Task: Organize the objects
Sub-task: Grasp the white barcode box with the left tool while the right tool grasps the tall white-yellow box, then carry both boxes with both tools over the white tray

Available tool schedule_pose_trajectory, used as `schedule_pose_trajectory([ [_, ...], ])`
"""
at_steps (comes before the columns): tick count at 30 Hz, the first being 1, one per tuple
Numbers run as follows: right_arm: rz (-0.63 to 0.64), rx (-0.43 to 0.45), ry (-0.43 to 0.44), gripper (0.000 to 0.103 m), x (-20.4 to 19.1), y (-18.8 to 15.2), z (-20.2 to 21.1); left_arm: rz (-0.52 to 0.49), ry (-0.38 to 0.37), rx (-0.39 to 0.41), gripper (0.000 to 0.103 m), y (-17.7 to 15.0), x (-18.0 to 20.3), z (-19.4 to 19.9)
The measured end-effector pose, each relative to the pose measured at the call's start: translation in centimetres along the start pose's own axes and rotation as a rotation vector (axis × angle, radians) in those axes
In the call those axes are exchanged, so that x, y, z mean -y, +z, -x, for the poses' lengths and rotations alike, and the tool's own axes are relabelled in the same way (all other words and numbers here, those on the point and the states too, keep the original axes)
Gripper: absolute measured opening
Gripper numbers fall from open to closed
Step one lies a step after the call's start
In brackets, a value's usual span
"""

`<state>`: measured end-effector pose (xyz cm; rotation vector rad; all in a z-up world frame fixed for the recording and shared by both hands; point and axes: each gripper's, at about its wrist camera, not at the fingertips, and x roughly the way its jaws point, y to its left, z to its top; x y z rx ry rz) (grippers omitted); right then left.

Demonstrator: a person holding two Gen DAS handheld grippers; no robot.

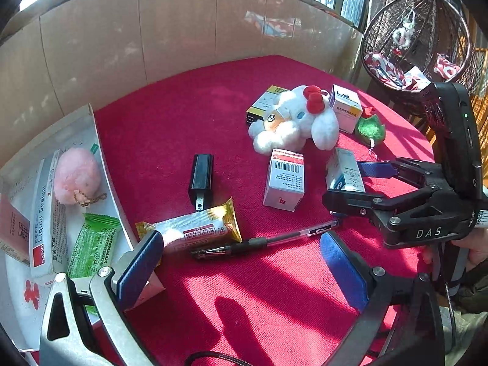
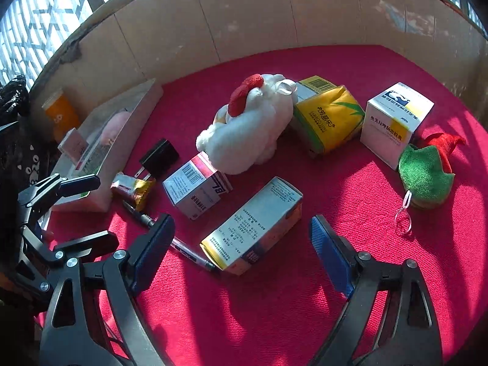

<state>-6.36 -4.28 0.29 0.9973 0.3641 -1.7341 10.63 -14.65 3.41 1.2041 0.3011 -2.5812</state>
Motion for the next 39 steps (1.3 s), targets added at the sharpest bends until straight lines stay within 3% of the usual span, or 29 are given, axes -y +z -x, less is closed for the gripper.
schedule_pose_trajectory([
  [2, 0.006, -0.010, -0.016, 0.081, 0.1, -0.2, -0.5, -0.026, -0.003, -0.004, 0.103, 0.7, 0.6, -0.5],
  [3, 0.003, -0.017, -0.018, 0.062, 0.5, -0.4, -0.6, -0.035, -0.009, -0.010, 0.103, 1.1, 0.9, -0.8],
  [6, -0.008, -0.009, -0.002, 0.038, 1.6, -0.5, 0.0, -0.045, -0.039, -0.039, 0.103, 2.3, 1.8, -2.6],
  [9, -0.036, 0.004, 0.005, 0.026, 3.2, -0.7, 0.7, -0.038, -0.048, -0.070, 0.103, 3.2, 2.6, -4.5],
  [16, -0.064, 0.022, 0.027, 0.026, 5.0, -1.0, 1.1, -0.022, -0.041, -0.110, 0.102, 4.1, 3.6, -7.5],
  [19, -0.055, 0.017, 0.028, 0.026, 4.8, -0.6, 0.5, -0.019, -0.038, -0.110, 0.095, 4.2, 3.7, -7.9],
  [22, -0.043, 0.016, 0.022, 0.027, 4.6, -0.2, 0.1, -0.026, -0.004, -0.092, 0.074, 4.2, 3.7, -7.8],
  [23, -0.035, 0.016, 0.019, 0.027, 4.6, -0.1, -0.1, -0.032, 0.008, -0.088, 0.065, 4.2, 3.8, -7.8],
  [24, -0.026, 0.019, 0.018, 0.027, 4.4, -0.1, -0.3, -0.037, 0.011, -0.078, 0.048, 4.2, 3.8, -7.7],
  [26, -0.014, 0.024, 0.021, 0.026, 4.2, -0.2, -0.3, -0.039, 0.009, -0.061, 0.031, 4.2, 3.7, -7.4],
  [34, -0.050, 0.035, 0.039, 0.024, 4.9, -0.6, 0.6, 0.006, -0.026, -0.005, 0.031, 3.3, 3.4, -6.0],
  [39, -0.065, 0.094, 0.061, 0.024, 4.9, 0.0, 2.6, 0.020, -0.040, 0.061, 0.031, 3.0, 3.4, -3.5],
])
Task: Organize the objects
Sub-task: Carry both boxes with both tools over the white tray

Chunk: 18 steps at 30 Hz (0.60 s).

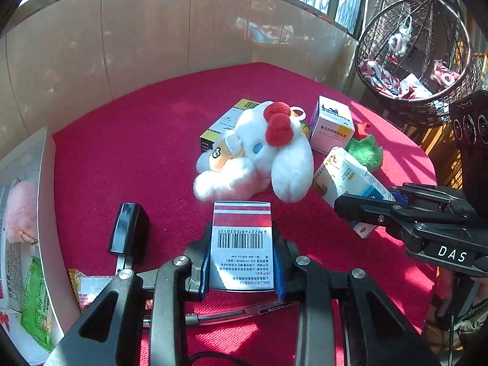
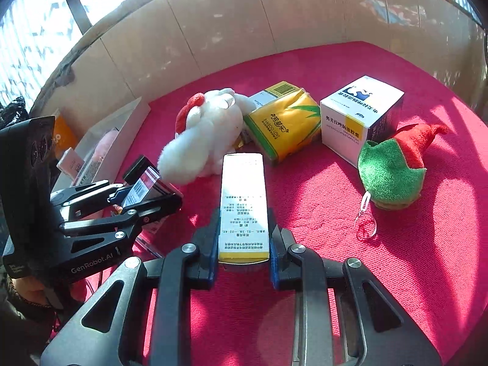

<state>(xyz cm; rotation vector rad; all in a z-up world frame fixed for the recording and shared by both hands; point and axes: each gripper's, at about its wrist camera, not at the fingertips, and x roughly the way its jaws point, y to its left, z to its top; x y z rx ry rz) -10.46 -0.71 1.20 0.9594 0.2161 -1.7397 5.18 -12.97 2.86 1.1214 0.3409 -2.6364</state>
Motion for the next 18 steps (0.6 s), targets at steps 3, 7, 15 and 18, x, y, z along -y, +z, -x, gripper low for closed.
schedule_pose_trajectory([
  [3, 0.017, 0.037, 0.008, 0.024, -0.6, 0.6, 1.3, 0.023, -0.001, 0.047, 0.031, 0.2, -0.8, 2.1],
  [7, 0.034, 0.068, 0.025, 0.024, -1.7, 1.3, 2.3, 0.064, 0.025, 0.103, 0.031, 0.5, -1.8, 4.5],
  [15, 0.070, 0.086, 0.061, 0.024, -4.1, 2.0, 3.0, 0.156, 0.175, 0.153, 0.031, -0.2, -4.2, 7.3],
  [18, 0.089, 0.096, 0.073, 0.024, -5.2, 2.4, 3.3, 0.172, 0.201, 0.165, 0.031, -0.6, -4.9, 8.1],
])
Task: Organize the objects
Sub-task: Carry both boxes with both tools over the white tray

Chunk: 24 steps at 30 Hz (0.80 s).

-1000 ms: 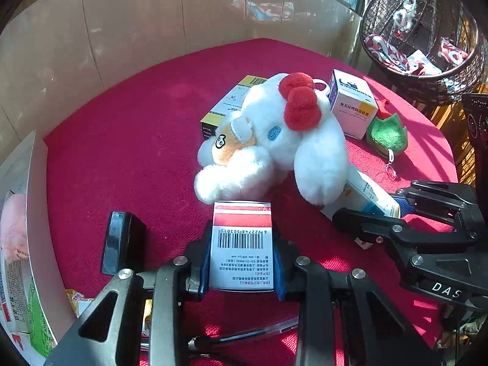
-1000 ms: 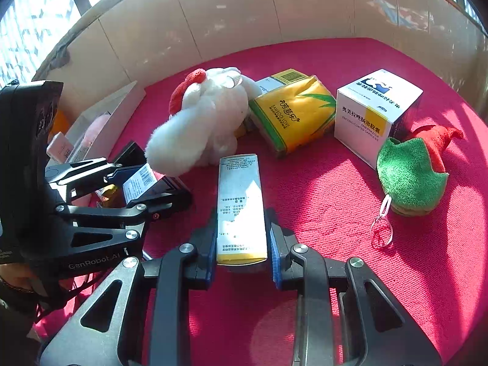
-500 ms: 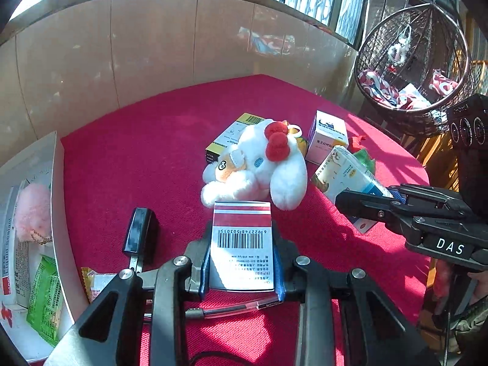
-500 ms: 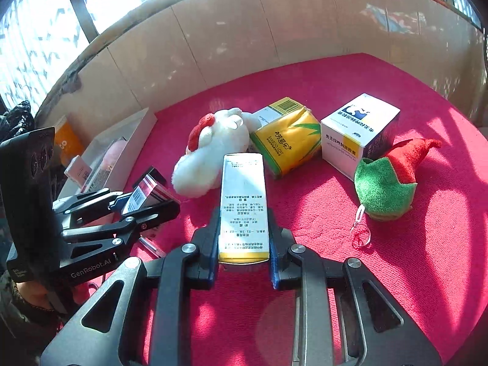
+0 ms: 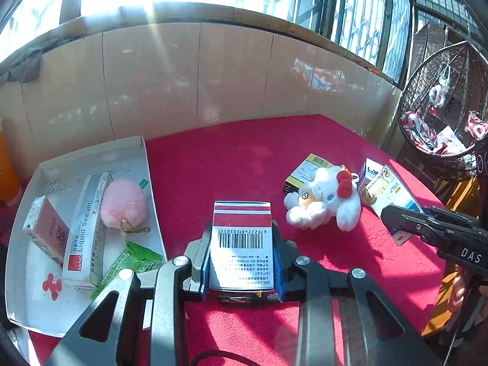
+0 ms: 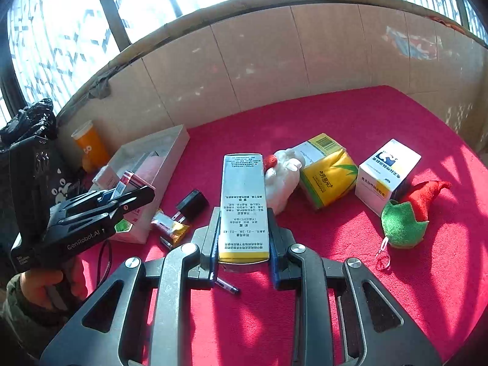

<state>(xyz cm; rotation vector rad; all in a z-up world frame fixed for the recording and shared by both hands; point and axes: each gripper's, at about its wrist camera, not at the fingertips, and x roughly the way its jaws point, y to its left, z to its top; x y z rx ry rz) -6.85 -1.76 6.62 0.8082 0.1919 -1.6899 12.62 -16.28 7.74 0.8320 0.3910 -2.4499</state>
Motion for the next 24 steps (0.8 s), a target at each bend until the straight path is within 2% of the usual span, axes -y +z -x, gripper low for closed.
schedule_pose_trajectory([
  [15, 0.119, 0.045, 0.078, 0.024, -6.9, 3.6, -0.3, 0.086, 0.066, 0.065, 0.031, -0.6, -4.0, 2.7],
  [24, 0.170, 0.021, 0.125, 0.024, -10.8, 5.0, -2.2, 0.155, 0.117, 0.109, 0.031, -1.0, -7.4, 4.6],
])
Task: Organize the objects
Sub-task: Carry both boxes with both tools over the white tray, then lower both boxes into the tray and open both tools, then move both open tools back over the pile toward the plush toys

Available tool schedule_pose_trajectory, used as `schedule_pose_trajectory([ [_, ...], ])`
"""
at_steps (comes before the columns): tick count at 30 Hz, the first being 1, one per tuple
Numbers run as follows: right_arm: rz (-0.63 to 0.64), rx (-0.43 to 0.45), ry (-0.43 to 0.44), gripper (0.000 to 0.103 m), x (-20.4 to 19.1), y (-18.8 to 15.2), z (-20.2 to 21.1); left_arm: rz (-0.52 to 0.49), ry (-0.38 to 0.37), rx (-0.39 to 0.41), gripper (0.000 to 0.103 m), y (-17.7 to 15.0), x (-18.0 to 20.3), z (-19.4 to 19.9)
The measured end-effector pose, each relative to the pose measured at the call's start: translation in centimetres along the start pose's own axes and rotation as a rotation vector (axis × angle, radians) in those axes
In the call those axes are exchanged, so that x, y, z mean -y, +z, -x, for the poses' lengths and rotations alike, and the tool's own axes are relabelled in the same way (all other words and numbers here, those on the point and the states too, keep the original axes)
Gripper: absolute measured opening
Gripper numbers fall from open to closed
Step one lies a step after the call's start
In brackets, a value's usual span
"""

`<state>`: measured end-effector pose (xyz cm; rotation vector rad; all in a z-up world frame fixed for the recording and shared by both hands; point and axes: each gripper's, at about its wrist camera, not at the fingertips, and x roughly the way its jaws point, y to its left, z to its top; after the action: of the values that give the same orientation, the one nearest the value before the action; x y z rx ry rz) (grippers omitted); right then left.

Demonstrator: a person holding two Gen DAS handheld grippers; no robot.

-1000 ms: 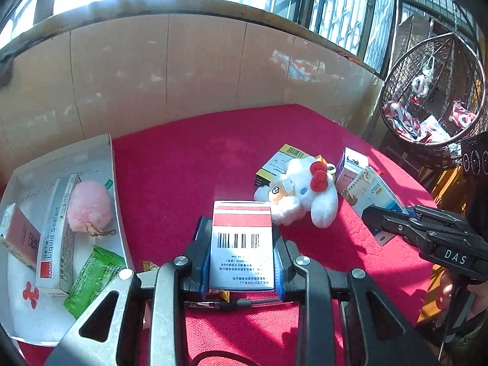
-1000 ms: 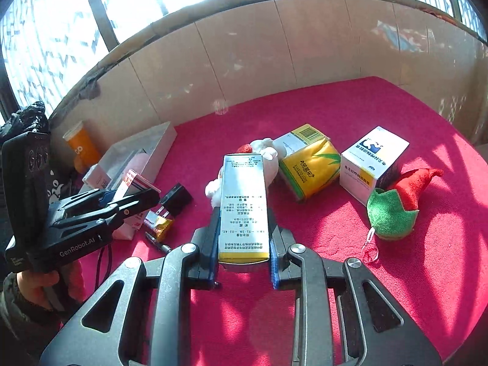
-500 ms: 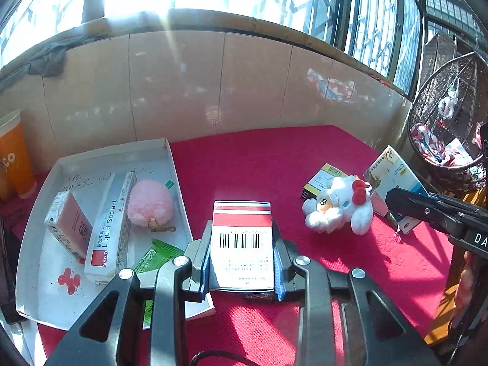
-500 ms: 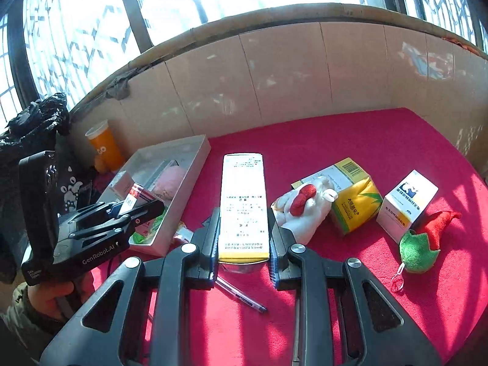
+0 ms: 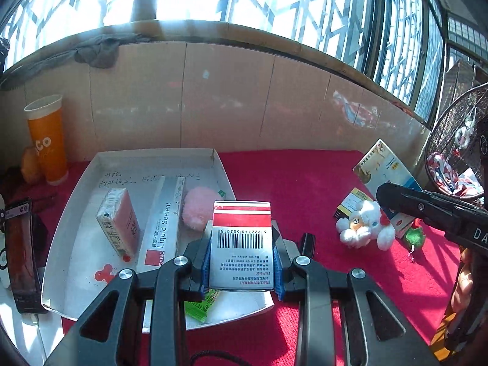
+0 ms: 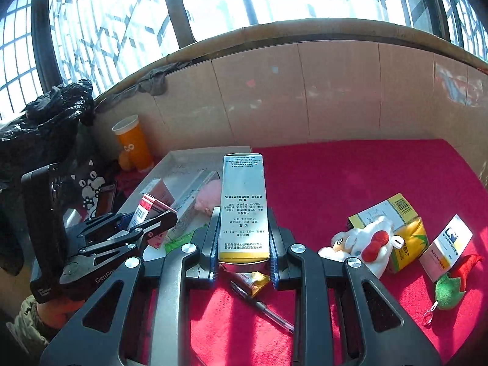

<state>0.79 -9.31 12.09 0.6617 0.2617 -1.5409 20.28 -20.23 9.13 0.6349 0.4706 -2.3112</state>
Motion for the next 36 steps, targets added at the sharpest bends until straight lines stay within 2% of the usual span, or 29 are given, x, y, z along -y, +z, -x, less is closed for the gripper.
schedule_pose_trajectory([
  [9, 0.048, -0.071, 0.041, 0.024, -3.2, 1.9, -4.6, 0.087, 0.064, 0.011, 0.031, -0.5, -4.9, 0.3],
  [14, 0.056, -0.137, 0.059, 0.024, -5.0, 3.1, -9.0, 0.173, 0.121, 0.012, 0.031, -1.1, -9.3, 0.6],
  [17, 0.052, -0.169, 0.057, 0.024, -5.6, 3.7, -11.8, 0.186, 0.137, -0.005, 0.031, -1.5, -10.8, 0.4],
  [21, 0.061, -0.198, 0.038, 0.024, -6.8, 4.6, -16.1, 0.179, 0.125, -0.043, 0.031, -2.1, -11.1, -0.8],
  [26, 0.052, -0.195, 0.028, 0.024, -8.2, 6.1, -20.6, 0.134, 0.110, -0.084, 0.032, -2.1, -10.1, -2.7],
  [27, 0.055, -0.199, 0.021, 0.028, -8.4, 6.2, -21.3, 0.131, 0.113, -0.095, 0.032, -2.1, -10.0, -3.0],
  [28, 0.056, -0.200, 0.009, 0.047, -8.4, 6.3, -21.6, 0.129, 0.120, -0.106, 0.033, -2.2, -9.9, -3.3],
  [29, 0.051, -0.194, 0.005, 0.061, -8.4, 6.2, -21.7, 0.126, 0.133, -0.112, 0.044, -2.3, -9.9, -3.5],
  [30, 0.041, -0.177, 0.012, 0.084, -8.3, 6.1, -21.3, 0.125, 0.149, -0.113, 0.071, -2.4, -10.0, -3.6],
  [32, 0.042, -0.146, 0.012, 0.087, -8.1, 5.8, -20.2, 0.125, 0.169, -0.094, 0.103, -2.5, -10.0, -3.4],
  [36, 0.024, -0.079, 0.010, 0.087, -7.1, 5.0, -16.9, 0.110, 0.205, -0.046, 0.103, -2.2, -9.5, -2.3],
])
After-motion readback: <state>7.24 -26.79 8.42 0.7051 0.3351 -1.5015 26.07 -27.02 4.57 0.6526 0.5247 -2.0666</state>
